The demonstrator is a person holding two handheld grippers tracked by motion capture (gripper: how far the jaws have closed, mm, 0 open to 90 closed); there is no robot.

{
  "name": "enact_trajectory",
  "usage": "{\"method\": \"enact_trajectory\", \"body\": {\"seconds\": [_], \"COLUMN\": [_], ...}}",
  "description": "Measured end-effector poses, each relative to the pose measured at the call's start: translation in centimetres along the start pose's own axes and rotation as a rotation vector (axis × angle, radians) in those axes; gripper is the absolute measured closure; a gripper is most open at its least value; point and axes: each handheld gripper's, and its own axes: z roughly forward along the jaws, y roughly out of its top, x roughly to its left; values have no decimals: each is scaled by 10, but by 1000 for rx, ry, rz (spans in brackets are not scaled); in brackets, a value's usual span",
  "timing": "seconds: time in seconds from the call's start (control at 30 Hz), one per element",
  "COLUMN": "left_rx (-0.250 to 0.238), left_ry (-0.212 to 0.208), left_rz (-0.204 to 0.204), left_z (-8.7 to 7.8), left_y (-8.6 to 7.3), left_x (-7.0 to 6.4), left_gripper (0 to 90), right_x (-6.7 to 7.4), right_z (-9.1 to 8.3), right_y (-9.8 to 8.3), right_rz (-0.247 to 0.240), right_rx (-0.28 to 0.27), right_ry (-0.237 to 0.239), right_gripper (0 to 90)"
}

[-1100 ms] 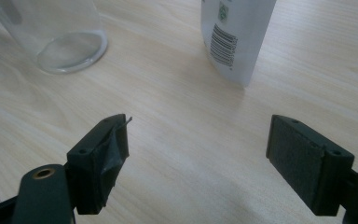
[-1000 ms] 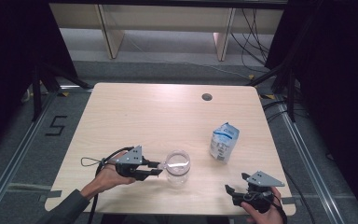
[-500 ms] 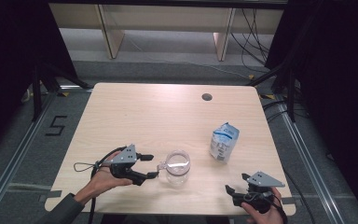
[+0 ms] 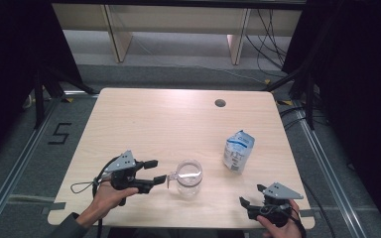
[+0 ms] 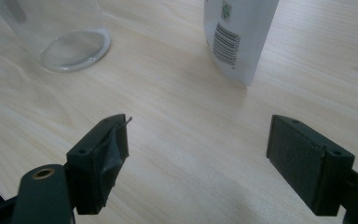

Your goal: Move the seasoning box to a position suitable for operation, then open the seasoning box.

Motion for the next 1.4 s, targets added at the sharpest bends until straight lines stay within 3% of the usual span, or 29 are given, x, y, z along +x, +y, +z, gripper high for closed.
{"method": "enact_trajectory", "body": {"seconds": [0.03, 0.07, 0.1, 0.13, 0.27, 0.3, 0.4, 0.43, 0.5, 0.67, 0.7, 0.73, 0.77, 0.97, 1.1, 1.27, 1.33, 1.37, 1.4], "left_rx": [-6, -10, -22, -19, -33, -40, -31, -33, -33, -36, -22, -19, -11, -16, -21, 8, 1, 14, 17], "left_ry": [12, 19, 7, 24, 35, 25, 39, 34, 28, 14, 25, 24, 24, 13, 15, 24, 16, 33, 33], "left_rz": [-4, -13, -14, -15, -30, -14, 1, -7, 20, 37, 42, 46, 47, 60, 70, 80, 81, 84, 87], "left_z": [-1, -1, -1, -2, -1, 0, 2, 3, 5, 9, 9, 9, 9, 13, 14, 18, 20, 19, 20], "left_y": [1, 2, 3, 4, 7, 8, 11, 12, 14, 17, 17, 17, 17, 17, 17, 16, 16, 16, 16], "left_x": [0, 0, 1, 1, 0, 0, -5, -7, -10, -15, -16, -17, -18, -20, -22, -26, -26, -27, -26], "left_gripper": [379, 400, 415, 429, 482, 496, 553, 586, 625, 660, 666, 682, 686, 766, 817, 847, 851, 854, 855], "right_x": [-1, 0, -1, 2, 1, -1, -1, -1, -1, 0, 3, 0, 0, 1, 4, 10, 15, 13, 15], "right_z": [0, 0, -1, -2, -1, 0, 0, 0, 0, 0, -1, 1, 1, 2, 2, 3, 3, 4, 4], "right_y": [0, 0, 0, 0, 0, 0, 0, 1, 1, 1, 1, 1, 2, 1, 4, 9, 10, 12, 12], "right_rz": [-13, 5, 7, 43, 27, 2, -2, 2, 1, -1, 28, -24, -32, -24, -20, -65, -49, -69, -52], "right_rx": [-3, 12, 7, 21, 18, 9, 1, 12, 12, 11, 11, -2, -4, -3, 9, -47, -59, -74, -75], "right_ry": [-2, 12, 12, 9, 10, 17, 6, 14, 14, 14, 8, 2, -1, 10, 25, 65, 74, 88, 99], "right_gripper": [215, 215, 215, 215, 215, 215, 215, 215, 215, 215, 215, 216, 216, 218, 256, 356, 382, 412, 434]}}
